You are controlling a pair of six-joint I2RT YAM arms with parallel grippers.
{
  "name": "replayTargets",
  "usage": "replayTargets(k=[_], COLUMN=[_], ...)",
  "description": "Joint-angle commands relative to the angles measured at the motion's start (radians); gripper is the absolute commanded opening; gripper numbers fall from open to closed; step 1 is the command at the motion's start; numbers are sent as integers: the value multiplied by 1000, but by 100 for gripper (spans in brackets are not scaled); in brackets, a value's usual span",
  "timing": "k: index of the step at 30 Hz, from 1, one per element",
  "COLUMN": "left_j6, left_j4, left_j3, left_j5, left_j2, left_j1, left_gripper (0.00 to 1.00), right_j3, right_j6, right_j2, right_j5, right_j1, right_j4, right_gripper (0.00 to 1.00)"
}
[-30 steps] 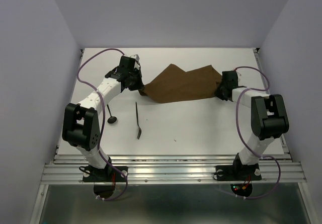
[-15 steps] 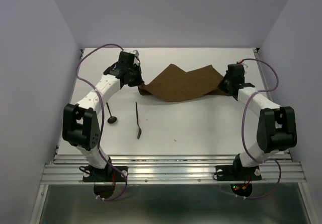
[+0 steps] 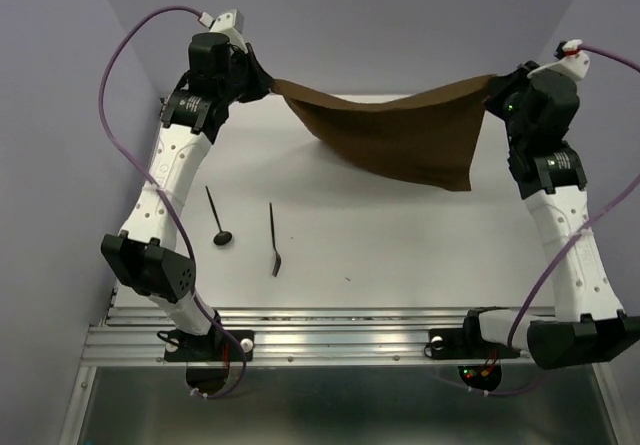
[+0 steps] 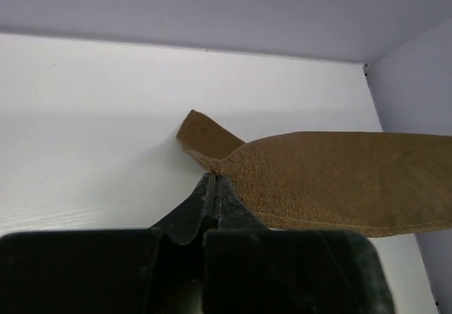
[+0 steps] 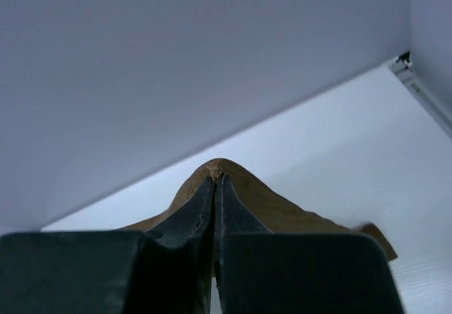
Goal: Fold the napkin into a case and place the utensils inside
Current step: Flatten out the crumpled napkin at the center of the board.
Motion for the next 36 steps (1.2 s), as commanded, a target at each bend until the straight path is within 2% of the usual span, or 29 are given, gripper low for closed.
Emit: replayTargets(k=[1,13,21,27,32,36], left_j6=[-8,-31,-58,-78,-112,-155], left_j4=[48,187,189,204,232,330], left_j3=[54,-61,-61,-115,-279,-452], left_j5=[16,49,62,54,66,115], left_j2=[-132,-492,-656,-656,-601,-532], left_j1=[1,1,1,1,1,1], left_gripper=[0,0,0,0,0,0], right_j3=[101,302,334,293,183,40], right_j6=[-45,-59,-16,-8,-39,-45], right_j2=[-118,-315,-424,-438,-404,-331], right_j5=[54,-1,-31,46,140,205], right_j1=[-6,-6,-6,-6,-6,-6], right_j4=[-51,-149,-163,-186,-188,-156], right_gripper=[1,1,1,1,1,1])
